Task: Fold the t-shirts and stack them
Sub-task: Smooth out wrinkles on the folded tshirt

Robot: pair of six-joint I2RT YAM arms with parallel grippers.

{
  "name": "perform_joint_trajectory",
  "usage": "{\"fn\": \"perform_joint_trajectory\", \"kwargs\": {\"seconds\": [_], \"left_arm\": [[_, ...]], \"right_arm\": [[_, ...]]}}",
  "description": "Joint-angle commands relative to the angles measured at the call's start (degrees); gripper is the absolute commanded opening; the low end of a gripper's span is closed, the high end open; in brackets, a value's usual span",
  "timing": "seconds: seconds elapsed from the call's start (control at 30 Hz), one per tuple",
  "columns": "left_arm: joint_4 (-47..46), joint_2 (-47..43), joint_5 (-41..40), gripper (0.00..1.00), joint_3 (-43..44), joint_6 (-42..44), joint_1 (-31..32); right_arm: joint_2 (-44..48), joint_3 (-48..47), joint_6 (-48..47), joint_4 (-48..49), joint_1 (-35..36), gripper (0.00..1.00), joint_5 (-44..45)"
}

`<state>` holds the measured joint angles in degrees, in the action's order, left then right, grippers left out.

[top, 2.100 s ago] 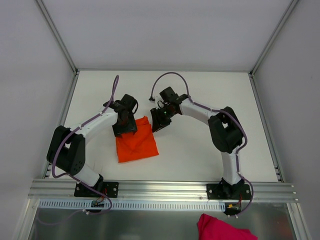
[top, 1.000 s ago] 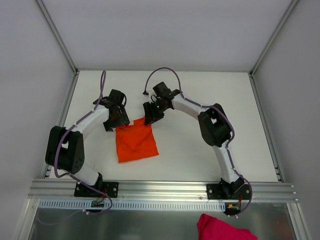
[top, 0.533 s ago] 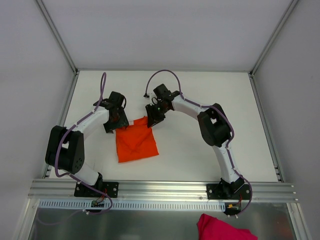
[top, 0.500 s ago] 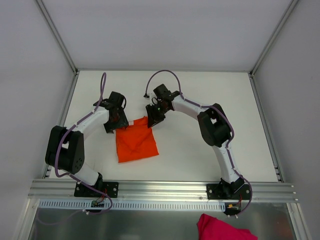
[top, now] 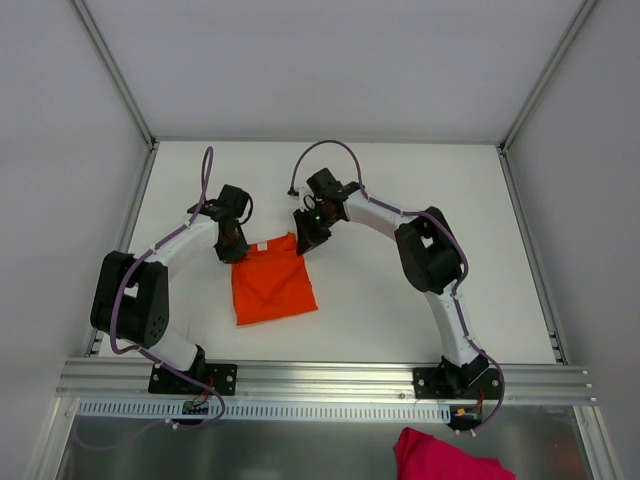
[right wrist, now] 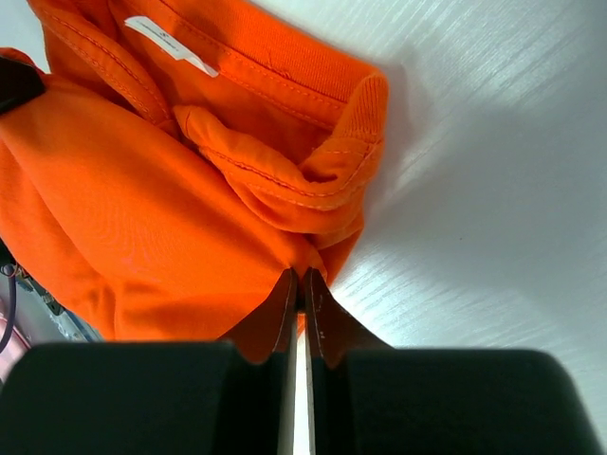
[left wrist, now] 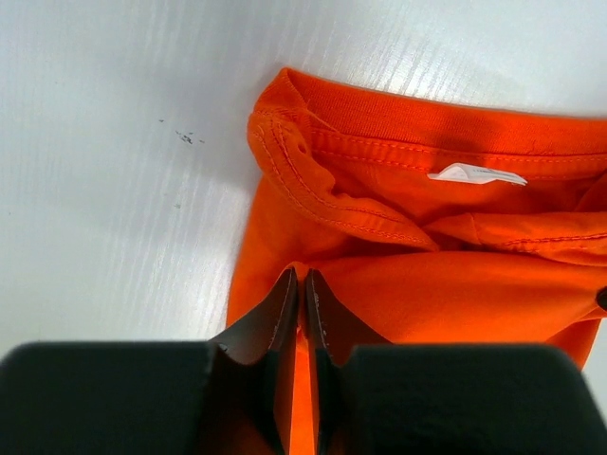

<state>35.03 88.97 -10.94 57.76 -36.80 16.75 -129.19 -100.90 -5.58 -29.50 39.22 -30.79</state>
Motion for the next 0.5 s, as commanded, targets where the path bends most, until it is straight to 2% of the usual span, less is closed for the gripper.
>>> {"fn": "perform_joint_trajectory", "kwargs": {"seconds": [0.0,0.13,0.47], "left_arm": [[-0.13,-1.87,-0.22,0.05,0.51,0.15,-0.76],[0.13,-3.45,-0.48,0.00,1.13,0.15,-0.67],[2.15,-5.91,-1.19,0.00,2.97,-0.29,-0.67]], "right_arm": [[1.66,-2.27,-1.01,-2.58,0.07,0.01,0.90],[2.01,-5.70,-1.79,-4.25,0.15,0.01,1.95],[0.95,-15.20,-2.33,-7.59,0.15,0.01,2.40]]}}
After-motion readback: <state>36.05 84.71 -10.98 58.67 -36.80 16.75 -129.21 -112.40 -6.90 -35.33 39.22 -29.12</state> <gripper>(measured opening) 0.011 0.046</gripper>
